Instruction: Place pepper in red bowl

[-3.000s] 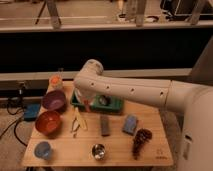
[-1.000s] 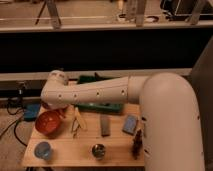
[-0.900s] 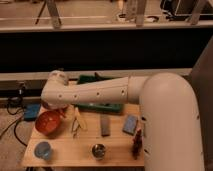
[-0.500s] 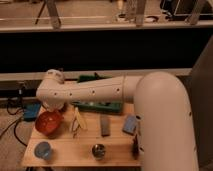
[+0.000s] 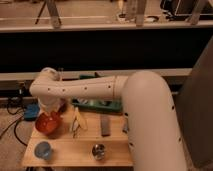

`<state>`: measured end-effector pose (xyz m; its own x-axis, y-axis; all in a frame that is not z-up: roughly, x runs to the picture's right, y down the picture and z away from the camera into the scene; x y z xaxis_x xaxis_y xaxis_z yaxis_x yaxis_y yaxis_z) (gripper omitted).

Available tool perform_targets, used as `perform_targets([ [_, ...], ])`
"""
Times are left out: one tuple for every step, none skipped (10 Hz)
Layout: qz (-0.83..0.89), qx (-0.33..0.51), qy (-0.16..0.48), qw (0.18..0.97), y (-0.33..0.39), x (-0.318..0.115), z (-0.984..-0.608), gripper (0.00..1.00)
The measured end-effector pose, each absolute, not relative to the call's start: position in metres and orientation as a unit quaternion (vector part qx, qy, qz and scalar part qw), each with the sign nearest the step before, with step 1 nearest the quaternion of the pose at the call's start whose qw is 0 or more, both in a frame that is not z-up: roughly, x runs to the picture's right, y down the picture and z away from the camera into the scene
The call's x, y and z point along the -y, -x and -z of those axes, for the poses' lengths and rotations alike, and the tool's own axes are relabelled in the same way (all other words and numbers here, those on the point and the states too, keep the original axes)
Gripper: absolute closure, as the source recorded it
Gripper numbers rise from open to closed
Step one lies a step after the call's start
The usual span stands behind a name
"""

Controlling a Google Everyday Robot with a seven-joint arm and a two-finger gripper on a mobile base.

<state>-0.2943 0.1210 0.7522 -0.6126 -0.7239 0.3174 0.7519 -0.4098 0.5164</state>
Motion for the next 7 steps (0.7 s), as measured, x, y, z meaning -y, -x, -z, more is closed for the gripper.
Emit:
perform_targets([
  [0.842, 0.322, 0.024, 0.432, 0.296, -0.124, -0.753, 1.0],
  [0.844, 0.324, 0.024, 0.426, 0.3, -0.126, -0.753, 1.0],
  [0.846, 0.324, 0.022, 0.424, 0.301, -0.127, -0.753, 1.0],
  [0.848, 0.322, 0.013, 0.421, 0.305, -0.128, -0.753, 1.0],
  [0.851, 0.322, 0.005, 0.415, 0.312, -0.132, -0.75, 1.0],
  [0.854, 0.321, -0.001, 0.41, 0.317, -0.134, -0.749, 1.0],
  [0.857, 0.321, -0.007, 0.403, 0.325, -0.136, -0.747, 1.0],
])
